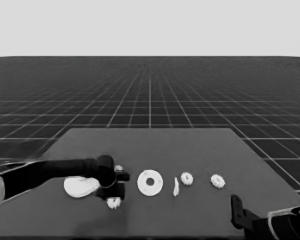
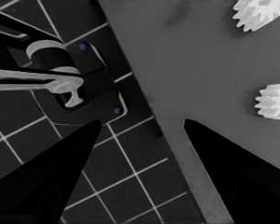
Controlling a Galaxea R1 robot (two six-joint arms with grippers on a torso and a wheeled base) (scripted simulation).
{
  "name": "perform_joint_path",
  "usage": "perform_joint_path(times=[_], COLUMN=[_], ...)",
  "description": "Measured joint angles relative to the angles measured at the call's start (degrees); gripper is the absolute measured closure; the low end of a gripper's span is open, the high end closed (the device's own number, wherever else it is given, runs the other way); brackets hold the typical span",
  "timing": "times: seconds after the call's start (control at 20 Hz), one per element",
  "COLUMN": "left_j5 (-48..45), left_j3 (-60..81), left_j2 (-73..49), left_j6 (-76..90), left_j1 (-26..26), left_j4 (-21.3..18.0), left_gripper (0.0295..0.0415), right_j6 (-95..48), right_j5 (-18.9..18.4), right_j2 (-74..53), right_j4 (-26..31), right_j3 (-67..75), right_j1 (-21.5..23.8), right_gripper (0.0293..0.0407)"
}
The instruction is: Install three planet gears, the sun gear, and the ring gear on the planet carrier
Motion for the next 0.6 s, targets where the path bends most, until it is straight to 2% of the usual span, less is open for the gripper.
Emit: perform_joint_path(times=[0.3,0.4,0.6], left_j5=[-0.74,-0.76,-0.77], left_j3=[-1.51,-1.55,-1.56], left_j2=[0.41,0.42,0.43], left_j6=[0.78,0.8,0.8], left_j1=[1.3,1.33,1.31], left_j4=[1.21,1.24,1.26], left_gripper=[0.0326,0.0397,0.0398], right_j6=[0.0,0.0,0.0], right_j5=[0.0,0.0,0.0], right_j2=[0.0,0.0,0.0], right_j4=[0.0,0.0,0.0], right_j3=[0.0,0.0,0.0], right_j1=[0.0,0.0,0.0], right_gripper=[0.0315,0.0315,0.0315])
